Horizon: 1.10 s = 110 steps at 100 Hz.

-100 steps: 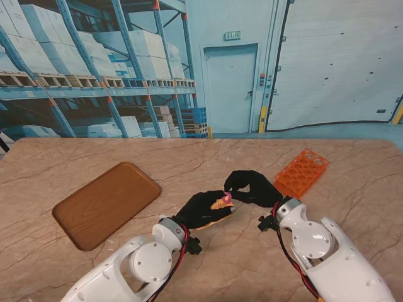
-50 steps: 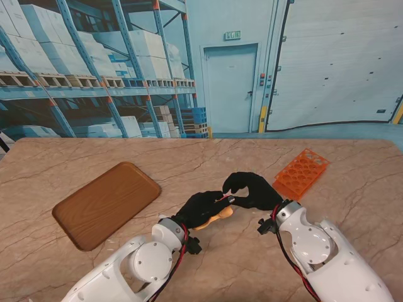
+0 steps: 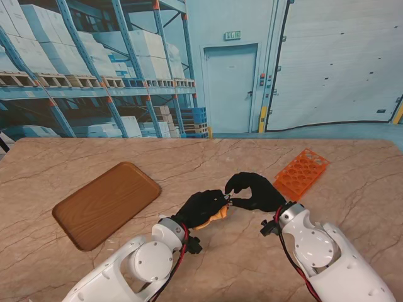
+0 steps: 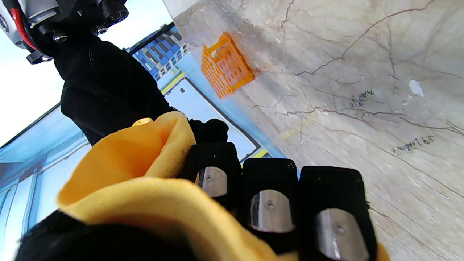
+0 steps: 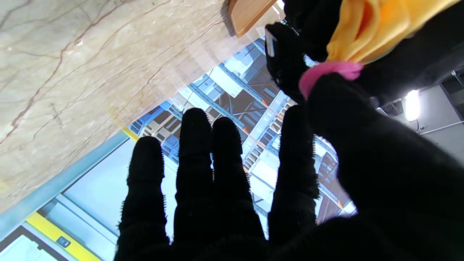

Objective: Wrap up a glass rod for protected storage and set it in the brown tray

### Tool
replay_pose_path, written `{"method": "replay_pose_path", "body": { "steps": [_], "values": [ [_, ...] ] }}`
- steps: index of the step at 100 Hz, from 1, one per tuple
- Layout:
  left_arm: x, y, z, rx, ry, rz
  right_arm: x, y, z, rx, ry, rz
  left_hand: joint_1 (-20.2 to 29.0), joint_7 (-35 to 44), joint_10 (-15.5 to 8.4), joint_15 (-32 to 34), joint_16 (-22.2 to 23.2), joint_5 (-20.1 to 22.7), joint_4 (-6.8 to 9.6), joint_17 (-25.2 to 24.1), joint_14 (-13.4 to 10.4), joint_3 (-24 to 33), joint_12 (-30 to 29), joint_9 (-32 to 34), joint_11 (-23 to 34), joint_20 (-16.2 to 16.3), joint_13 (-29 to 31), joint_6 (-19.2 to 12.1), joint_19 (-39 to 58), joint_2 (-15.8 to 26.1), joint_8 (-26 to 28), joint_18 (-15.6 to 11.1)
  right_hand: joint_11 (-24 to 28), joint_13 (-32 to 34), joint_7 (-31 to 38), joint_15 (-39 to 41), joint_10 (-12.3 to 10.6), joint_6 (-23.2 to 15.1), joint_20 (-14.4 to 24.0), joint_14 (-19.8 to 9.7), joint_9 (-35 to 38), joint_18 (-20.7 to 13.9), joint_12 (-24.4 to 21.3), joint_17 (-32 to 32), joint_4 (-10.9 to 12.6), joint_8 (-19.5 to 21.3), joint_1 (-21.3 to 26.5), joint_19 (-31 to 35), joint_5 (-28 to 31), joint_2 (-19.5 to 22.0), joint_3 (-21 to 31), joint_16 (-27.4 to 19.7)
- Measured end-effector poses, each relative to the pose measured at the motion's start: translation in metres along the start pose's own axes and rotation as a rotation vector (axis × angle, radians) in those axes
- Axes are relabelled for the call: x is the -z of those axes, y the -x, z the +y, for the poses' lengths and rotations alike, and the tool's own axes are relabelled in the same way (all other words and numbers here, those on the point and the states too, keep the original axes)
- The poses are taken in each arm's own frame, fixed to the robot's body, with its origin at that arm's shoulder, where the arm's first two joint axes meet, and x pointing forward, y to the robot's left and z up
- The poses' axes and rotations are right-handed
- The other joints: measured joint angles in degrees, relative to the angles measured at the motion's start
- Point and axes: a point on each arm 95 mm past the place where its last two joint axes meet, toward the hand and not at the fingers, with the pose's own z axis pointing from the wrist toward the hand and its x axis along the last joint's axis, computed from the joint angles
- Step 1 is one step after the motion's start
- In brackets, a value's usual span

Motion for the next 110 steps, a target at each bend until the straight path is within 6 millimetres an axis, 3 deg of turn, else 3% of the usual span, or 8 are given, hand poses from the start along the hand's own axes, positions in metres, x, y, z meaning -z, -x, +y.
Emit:
{"method": "replay_pose_path", "body": {
  "steps": [22,25,28,54,71,78,85,110],
  "values": [
    [-0.0001,-0.0004,-0.0007,0.016,0.003,0.015,0.0024,0.0012,0.0011,0.016,0.012,-0.003,-7.4,-2.7,1.0,0.0,0.0,-3.1,11.37,0.0,0.0,11.3,0.0,-2.4,0.0,-0.1,0.0,-0.2,0.0,-2.3,-2.1,0.0,0.0,0.0,-0.6,0.0,0.0,0.0,0.0,0.0,0.0,0.0,0.0,0.0,-0.1,0.6,-0.7,0.0,-0.6,0.0,-0.1,0.0],
    [-0.0002,-0.0005,-0.0009,0.018,0.003,0.017,0.0025,0.0012,0.0011,0.017,0.012,-0.002,-7.4,-3.0,1.1,0.0,0.0,-3.1,11.45,0.0,0.0,12.1,0.0,-2.7,0.0,-0.1,0.0,-0.2,0.0,-2.3,-2.1,0.0,0.0,0.0,-0.9,0.0,0.0,0.0,0.0,0.0,0.0,0.0,0.0,0.0,-0.1,0.7,-0.7,0.0,-0.6,0.0,-0.1,0.0],
    [-0.0002,-0.0006,-0.001,0.02,0.003,0.019,0.0025,0.0012,0.0012,0.02,0.012,-0.001,-8.0,-3.0,1.1,0.0,0.0,-3.1,13.2,0.0,0.0,12.8,0.0,-2.7,0.0,-0.1,0.0,-0.2,0.0,-2.3,-2.1,0.0,0.0,0.0,-1.1,0.0,0.0,0.1,0.0,0.0,0.0,0.0,0.0,0.0,-0.1,0.7,-0.7,-0.1,-0.6,0.0,-0.1,0.0],
    [-0.0001,-0.0011,-0.0018,0.033,0.002,0.029,0.0033,0.002,0.0018,0.046,0.015,0.005,-9.8,-5.2,1.3,0.0,0.0,-4.5,22.67,0.0,0.1,14.8,0.0,-3.3,0.0,-0.1,0.0,-0.2,0.0,-2.3,-2.2,0.0,0.0,0.0,-2.4,0.0,0.0,0.2,0.0,0.0,0.0,0.0,0.0,0.0,0.5,1.1,-0.7,-0.2,-1.3,0.0,-0.1,0.0],
    [0.0005,-0.001,-0.0017,0.047,0.001,0.034,0.0034,0.0022,0.0027,0.054,0.022,0.005,-7.7,-6.6,1.8,0.0,0.0,-6.8,26.11,0.0,0.2,13.6,0.0,-3.9,-0.7,-0.1,0.0,-0.3,0.0,-2.3,-2.1,0.0,0.0,0.0,-3.0,0.0,0.0,0.6,0.0,0.0,-0.1,0.0,0.0,0.0,0.5,1.1,-0.7,-0.2,-2.0,0.0,0.0,0.0],
    [0.0006,-0.0009,-0.0014,0.052,0.001,0.033,0.0034,0.0022,0.003,0.058,0.024,0.005,-6.8,-7.3,1.8,0.0,0.0,-8.1,26.11,0.0,0.2,13.2,0.0,-3.9,-0.8,-0.1,0.0,-0.3,0.0,-2.3,-2.0,0.0,-0.4,0.0,-3.6,0.0,0.0,0.8,0.0,0.0,-0.7,0.0,-0.3,0.0,0.5,1.1,-0.7,-0.2,-2.6,0.0,0.1,0.0],
    [0.0007,-0.0009,-0.0013,0.058,0.0,0.033,0.0035,0.0022,0.003,0.059,0.024,0.005,-6.3,-8.7,1.8,0.0,0.0,-9.5,26.11,0.0,0.2,13.1,0.0,-3.9,-1.3,-0.1,0.0,-0.2,0.0,-2.3,-2.0,0.0,-0.8,0.0,-6.1,0.0,0.0,1.9,0.0,0.0,-1.4,0.0,-0.3,0.0,4.4,2.6,-1.0,-0.2,-3.9,0.0,0.9,0.0],
    [0.0006,-0.0018,-0.0012,0.063,-0.002,0.04,0.0053,0.0037,0.0041,0.156,0.031,0.004,-4.3,-11.1,1.9,0.0,0.0,-14.0,26.11,0.0,0.2,13.1,-0.6,-5.2,-2.4,-0.1,0.0,-0.8,0.0,-2.3,-2.1,0.0,-2.1,-0.6,-12.7,0.0,0.0,5.8,0.0,-0.3,-8.2,-0.6,-0.4,0.0,4.4,2.7,-2.8,-0.2,-13.7,0.0,0.7,0.0]
  ]
}}
